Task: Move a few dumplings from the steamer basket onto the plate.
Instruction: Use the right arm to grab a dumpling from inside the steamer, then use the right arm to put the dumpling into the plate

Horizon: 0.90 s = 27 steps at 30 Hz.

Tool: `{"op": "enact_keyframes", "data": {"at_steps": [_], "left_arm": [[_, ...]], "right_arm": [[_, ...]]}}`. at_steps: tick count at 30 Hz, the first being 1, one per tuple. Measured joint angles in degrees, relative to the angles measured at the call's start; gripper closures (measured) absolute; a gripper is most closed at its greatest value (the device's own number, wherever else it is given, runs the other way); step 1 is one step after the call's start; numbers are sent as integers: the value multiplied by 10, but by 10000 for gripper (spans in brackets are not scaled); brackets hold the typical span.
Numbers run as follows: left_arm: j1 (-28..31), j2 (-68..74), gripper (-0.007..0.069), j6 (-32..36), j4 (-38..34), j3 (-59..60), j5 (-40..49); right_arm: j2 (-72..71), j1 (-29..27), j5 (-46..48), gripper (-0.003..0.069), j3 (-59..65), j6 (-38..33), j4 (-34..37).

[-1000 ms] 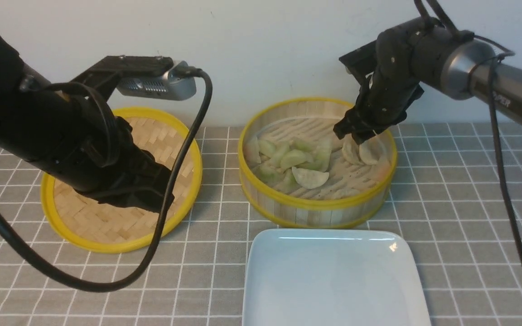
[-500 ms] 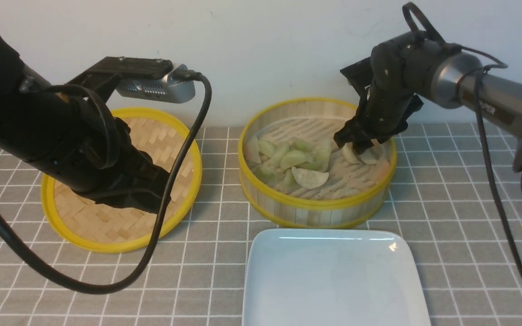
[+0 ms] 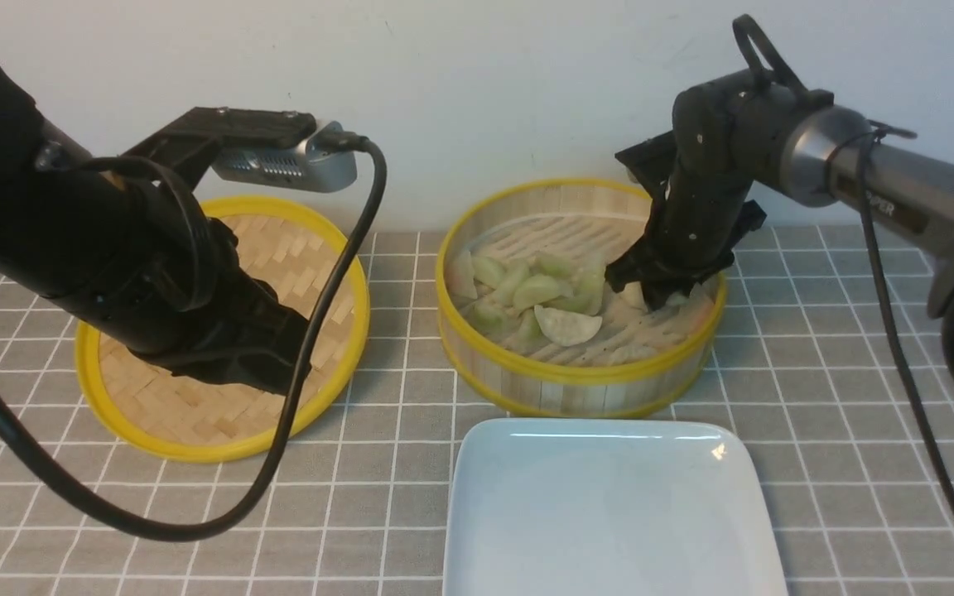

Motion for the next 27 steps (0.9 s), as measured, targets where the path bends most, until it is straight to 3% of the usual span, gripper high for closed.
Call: {"op": "enact_keyframes", "data": {"at_steps": [9,17,20,27], "left_arm": [[0,18,629,-27,3,-20,9],[-38,137,629,-30,50,-167,35],[-65,219,629,-30,66,-254,44],[-90,369,629,-28,67,-398,50]], "right_arm": [[-114,1,42,415,0,-4,76],[-290,30,42,415,136,-50,196],[-368,67,37,415,279,-69,237],[-461,87,-70,415,545,-72,283]]}}
